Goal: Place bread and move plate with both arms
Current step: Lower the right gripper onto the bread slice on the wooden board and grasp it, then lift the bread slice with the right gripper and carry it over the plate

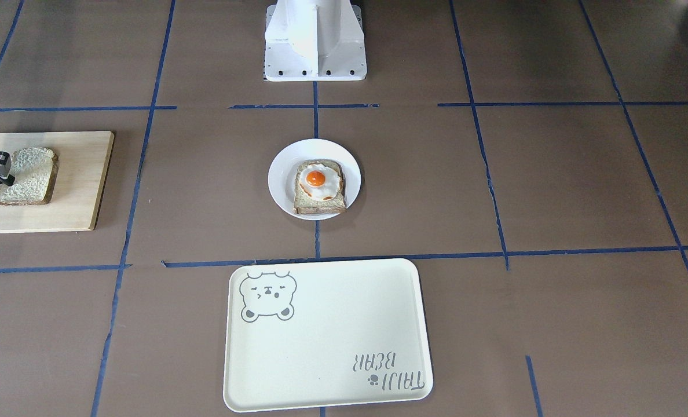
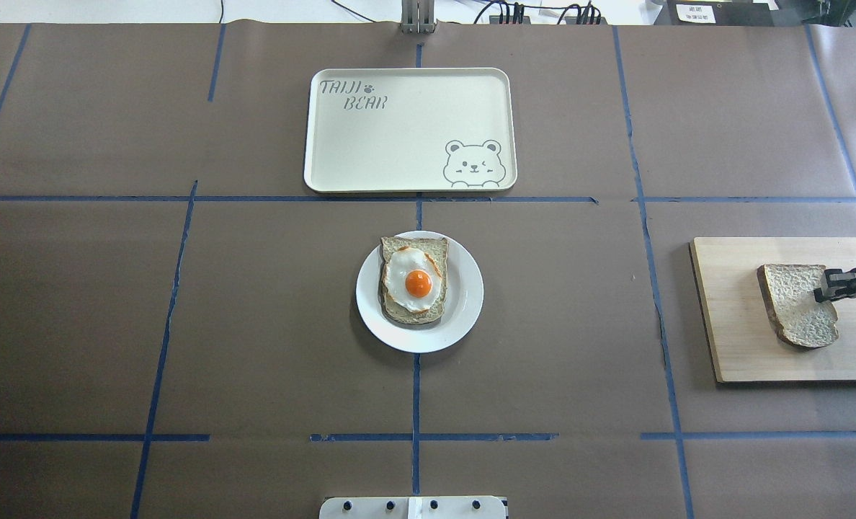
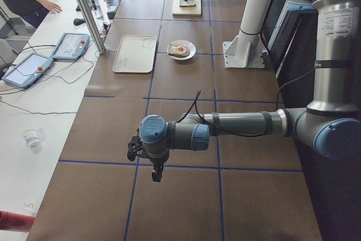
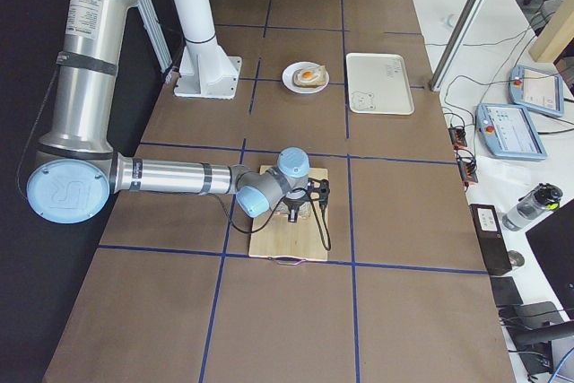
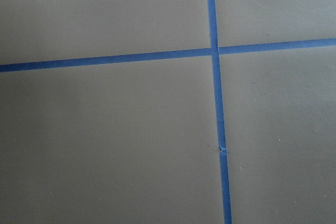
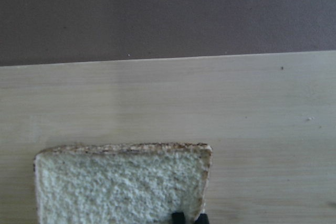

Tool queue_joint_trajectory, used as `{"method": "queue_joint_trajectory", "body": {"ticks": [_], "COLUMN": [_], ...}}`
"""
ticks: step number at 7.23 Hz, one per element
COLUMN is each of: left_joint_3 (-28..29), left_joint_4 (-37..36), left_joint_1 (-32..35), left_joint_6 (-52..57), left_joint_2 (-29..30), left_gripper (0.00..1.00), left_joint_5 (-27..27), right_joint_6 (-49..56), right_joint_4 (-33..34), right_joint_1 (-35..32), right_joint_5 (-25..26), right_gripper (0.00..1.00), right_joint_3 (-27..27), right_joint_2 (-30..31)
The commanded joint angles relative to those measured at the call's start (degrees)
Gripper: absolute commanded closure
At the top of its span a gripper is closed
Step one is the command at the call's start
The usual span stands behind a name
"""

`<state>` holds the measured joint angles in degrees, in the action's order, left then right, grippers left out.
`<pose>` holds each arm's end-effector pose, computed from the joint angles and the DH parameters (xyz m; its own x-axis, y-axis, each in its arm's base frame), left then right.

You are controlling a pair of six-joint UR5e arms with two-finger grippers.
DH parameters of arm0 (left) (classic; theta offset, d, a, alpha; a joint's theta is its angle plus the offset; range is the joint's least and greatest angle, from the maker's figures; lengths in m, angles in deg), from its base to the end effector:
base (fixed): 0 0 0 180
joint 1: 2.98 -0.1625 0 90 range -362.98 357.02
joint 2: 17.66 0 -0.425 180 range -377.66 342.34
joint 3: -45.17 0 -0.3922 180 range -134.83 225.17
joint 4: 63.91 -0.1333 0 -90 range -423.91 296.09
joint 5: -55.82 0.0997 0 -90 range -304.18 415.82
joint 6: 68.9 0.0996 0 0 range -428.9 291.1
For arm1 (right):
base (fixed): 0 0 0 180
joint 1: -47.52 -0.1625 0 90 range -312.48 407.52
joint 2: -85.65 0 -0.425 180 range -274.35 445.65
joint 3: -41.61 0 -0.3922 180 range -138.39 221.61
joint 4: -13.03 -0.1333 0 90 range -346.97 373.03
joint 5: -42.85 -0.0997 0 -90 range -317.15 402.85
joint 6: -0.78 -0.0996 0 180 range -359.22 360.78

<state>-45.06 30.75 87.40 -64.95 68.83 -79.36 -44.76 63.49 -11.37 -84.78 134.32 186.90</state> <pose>-0.0657 -0.4665 0.6769 0.7038 0.0812 -0.7058 -0.0419 0.9965 0.0729 -0.1606 -0.4065 0.6538 0.6772 0.0486 0.7342 -0.0578 0.9982 -0.0128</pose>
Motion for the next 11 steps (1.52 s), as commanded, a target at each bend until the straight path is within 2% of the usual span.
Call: {"method": "queue_joint_trajectory", "body": {"ticks": [1,5,8,9,11], "left_joint_3": [0.0,0.0,-0.1,-0.3,-0.3], "left_joint_4": [0.0,0.0,0.1,0.0,0.0], "left_joint_1": [0.1,0.0,0.1,0.0,0.1], "left_joint_6": [0.0,0.0,0.0,0.0,-0.1], "left_joint_2": [0.0,0.0,0.0,0.0,0.0], "left_gripper": [0.0,0.0,0.0,0.0,0.0], "left_joint_5": [-0.1,-0.1,-0.1,-0.1,-0.1], "right_joint_6": [0.0,0.1,-0.4,-5.2,-25.1], "right_joint_4": [0.0,-7.5,-7.7,-7.8,-7.6], "right_joint_1": [-0.1,-0.4,-2.5,-2.8,-2.5], "right_joint_5": [-0.1,-0.3,-0.3,-1.0,-4.8], "right_gripper": [0.97,1.0,1.0,1.0,1.0], "right_joint_3": [0.4,1.8,10.4,12.5,13.8], "right_joint_2": [0.0,0.5,0.4,-0.3,-12.6]}}
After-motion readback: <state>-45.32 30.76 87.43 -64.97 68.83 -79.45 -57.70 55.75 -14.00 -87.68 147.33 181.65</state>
